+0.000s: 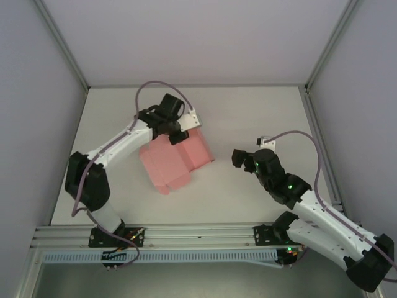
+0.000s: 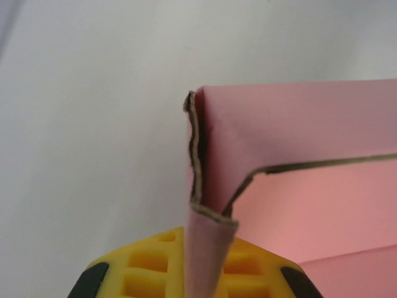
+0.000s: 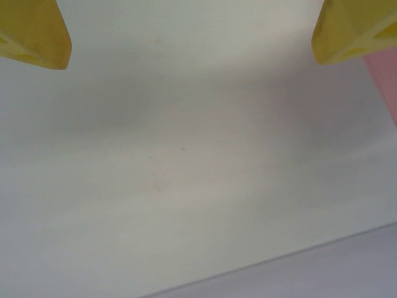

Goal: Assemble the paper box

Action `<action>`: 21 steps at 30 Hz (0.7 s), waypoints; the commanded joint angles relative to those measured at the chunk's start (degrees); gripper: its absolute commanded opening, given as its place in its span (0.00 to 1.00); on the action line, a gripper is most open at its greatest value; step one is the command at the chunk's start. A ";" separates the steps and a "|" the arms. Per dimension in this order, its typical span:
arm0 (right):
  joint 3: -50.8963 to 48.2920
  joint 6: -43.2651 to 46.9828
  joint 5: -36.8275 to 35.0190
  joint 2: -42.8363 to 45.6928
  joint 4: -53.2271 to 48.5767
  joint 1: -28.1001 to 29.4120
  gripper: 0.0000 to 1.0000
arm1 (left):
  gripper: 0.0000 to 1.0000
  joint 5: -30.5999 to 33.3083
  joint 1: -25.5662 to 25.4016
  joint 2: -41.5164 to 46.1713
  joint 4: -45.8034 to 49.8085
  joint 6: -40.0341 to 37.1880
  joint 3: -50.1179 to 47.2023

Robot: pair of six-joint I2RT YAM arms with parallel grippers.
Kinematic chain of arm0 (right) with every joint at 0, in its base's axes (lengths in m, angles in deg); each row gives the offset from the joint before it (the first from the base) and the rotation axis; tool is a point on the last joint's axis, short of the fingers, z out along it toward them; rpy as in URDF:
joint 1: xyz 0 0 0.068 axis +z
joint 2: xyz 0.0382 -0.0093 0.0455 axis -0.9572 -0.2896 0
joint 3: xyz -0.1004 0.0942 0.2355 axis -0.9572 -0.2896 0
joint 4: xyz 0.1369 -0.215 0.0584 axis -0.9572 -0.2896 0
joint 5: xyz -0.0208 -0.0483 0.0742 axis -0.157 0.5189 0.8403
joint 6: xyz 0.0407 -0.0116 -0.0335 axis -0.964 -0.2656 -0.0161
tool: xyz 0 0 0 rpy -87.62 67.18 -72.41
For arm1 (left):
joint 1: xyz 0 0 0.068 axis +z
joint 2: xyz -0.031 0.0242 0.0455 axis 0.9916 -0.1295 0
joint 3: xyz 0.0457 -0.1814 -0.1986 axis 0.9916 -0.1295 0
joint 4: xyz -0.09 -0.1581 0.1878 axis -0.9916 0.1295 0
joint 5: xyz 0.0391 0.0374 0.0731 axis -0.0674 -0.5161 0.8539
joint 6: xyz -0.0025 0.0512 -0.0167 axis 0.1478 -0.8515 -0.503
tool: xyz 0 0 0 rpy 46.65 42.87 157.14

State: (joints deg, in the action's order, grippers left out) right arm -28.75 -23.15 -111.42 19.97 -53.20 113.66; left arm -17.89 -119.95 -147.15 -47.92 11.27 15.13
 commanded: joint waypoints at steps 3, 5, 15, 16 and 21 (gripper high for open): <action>-1.58 -4.04 -4.17 2.07 -5.90 -0.71 1.00 | 0.01 11.47 -7.77 -9.77 11.71 -10.68 7.03; -1.90 -4.86 -4.60 2.56 -6.64 -0.76 1.00 | 0.01 12.36 -8.72 -13.33 12.39 -10.61 9.86; -4.17 -6.48 -5.13 3.60 -7.69 -1.11 1.00 | 0.25 17.03 -10.43 -26.97 12.48 -8.55 18.33; -4.32 -6.51 -5.18 3.58 -7.78 -1.18 1.00 | 0.30 17.07 -10.51 -27.52 12.48 -8.34 18.97; -4.98 -6.76 -4.29 4.06 -7.40 -1.18 1.00 | 0.56 16.55 -10.43 -27.53 11.21 -6.95 20.21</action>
State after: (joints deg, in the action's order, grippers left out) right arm -32.96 -28.20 -114.54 23.08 -60.22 112.81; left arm -1.82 -130.04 -174.77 -36.97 3.35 32.90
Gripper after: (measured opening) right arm 0.997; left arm 0.535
